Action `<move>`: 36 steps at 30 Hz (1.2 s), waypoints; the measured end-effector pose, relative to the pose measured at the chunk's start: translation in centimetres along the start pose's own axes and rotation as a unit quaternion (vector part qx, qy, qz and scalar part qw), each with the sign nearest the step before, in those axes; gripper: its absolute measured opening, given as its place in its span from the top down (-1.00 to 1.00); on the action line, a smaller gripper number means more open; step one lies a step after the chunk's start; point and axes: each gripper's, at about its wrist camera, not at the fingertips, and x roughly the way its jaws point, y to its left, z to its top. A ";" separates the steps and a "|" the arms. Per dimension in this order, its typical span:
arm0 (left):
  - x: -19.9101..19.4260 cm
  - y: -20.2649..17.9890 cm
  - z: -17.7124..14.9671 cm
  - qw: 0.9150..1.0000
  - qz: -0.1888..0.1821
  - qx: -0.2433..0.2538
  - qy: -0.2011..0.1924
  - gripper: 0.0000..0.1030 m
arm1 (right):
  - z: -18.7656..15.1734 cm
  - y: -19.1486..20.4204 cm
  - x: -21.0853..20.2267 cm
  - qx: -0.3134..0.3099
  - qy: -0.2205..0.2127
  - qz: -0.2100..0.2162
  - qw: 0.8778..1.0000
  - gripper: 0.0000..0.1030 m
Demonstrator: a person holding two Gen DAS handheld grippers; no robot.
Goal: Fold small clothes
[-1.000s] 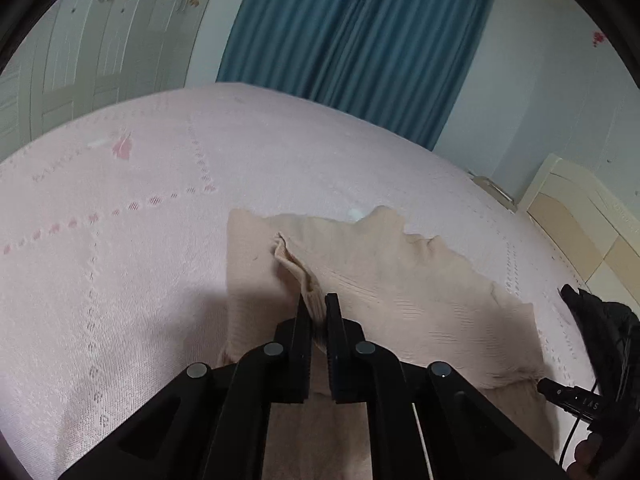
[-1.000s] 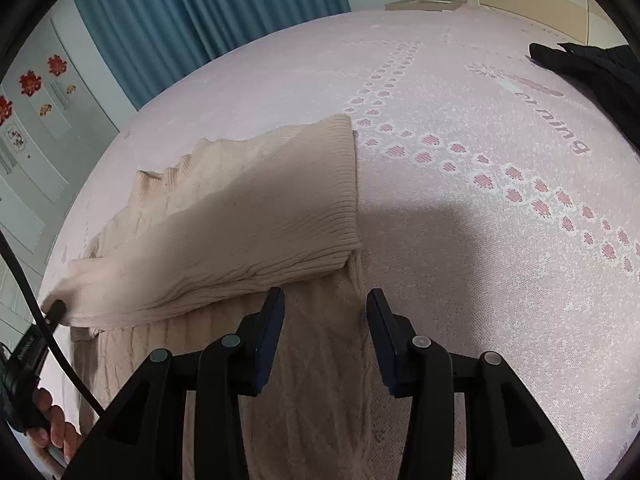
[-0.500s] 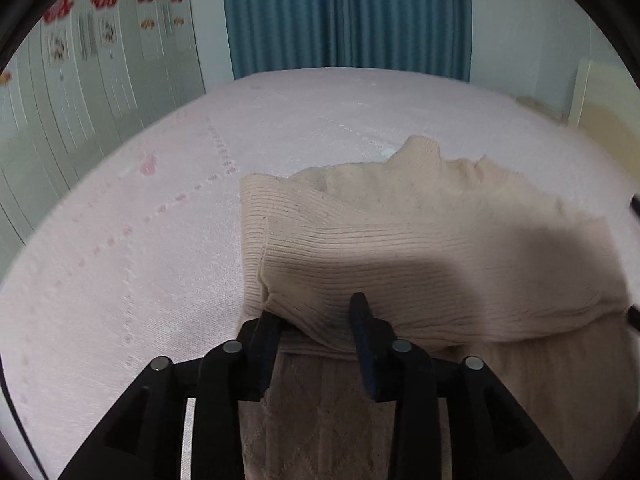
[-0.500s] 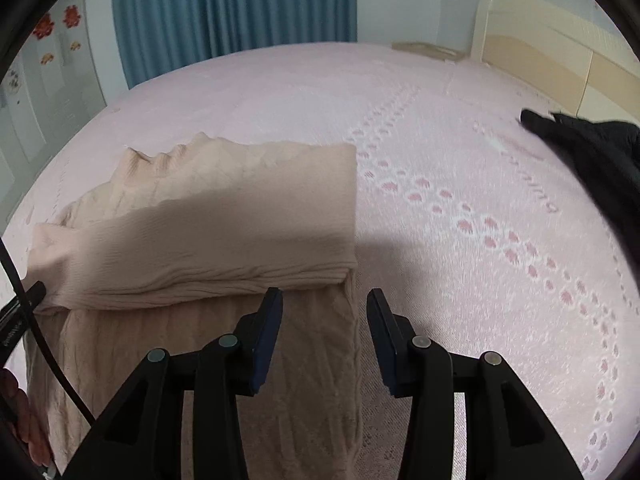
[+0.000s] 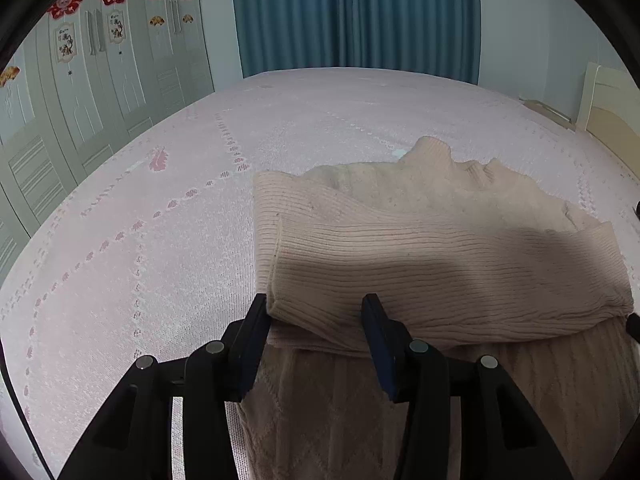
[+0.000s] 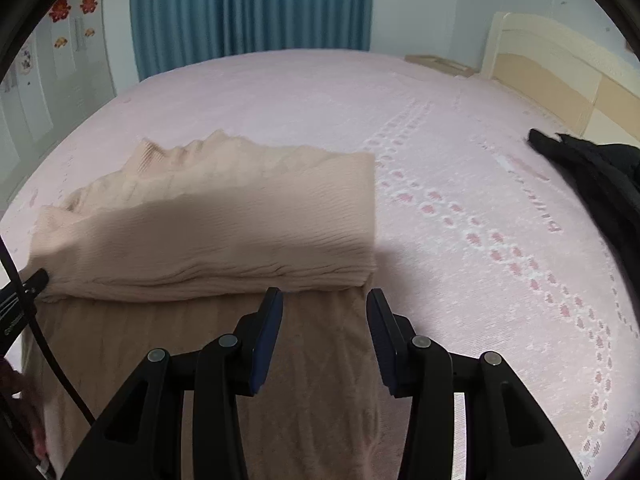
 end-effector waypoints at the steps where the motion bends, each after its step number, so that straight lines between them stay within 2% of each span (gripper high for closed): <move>1: 0.0 0.1 0.0 1.000 -0.005 -0.004 0.000 0.13 | 0.0 0.1 0.1 -0.001 0.002 0.004 1.000 0.28; 11: 0.0 0.9 -0.1 0.999 -0.032 -0.027 0.003 0.13 | -0.2 1.6 -0.5 -0.025 -0.001 -0.018 1.000 0.32; 14: 0.0 1.3 -0.1 0.999 -0.041 -0.035 0.005 0.15 | -0.2 1.8 -1.1 -0.035 -0.008 -0.041 0.999 0.32; 17: -0.1 1.5 -0.1 0.998 -0.047 -0.042 0.004 0.19 | -0.2 1.6 -1.5 -0.037 -0.013 -0.052 0.998 0.32; 20: -0.3 1.6 -0.2 0.998 -0.052 -0.043 0.006 0.19 | 0.0 1.1 -1.8 -0.030 -0.014 -0.052 0.998 0.43; 25: -1.1 1.8 -0.4 0.997 -0.058 -0.049 0.010 0.19 | 0.0 0.4 -2.8 -0.036 -0.028 -0.058 0.997 0.44; 28: -1.9 2.1 -0.5 0.996 -0.060 -0.058 0.009 0.18 | 0.0 -0.7 -3.4 -0.020 -0.027 -0.045 0.998 0.44; 31: -2.3 2.4 -0.7 0.997 -0.054 -0.062 0.006 0.07 | 0.1 -2.1 -3.2 0.010 -0.008 -0.011 1.000 0.43; 36: -2.1 3.7 -0.4 0.991 -0.081 -0.102 0.016 -0.11 | -0.1 -2.9 -2.6 0.026 0.006 0.012 1.000 0.43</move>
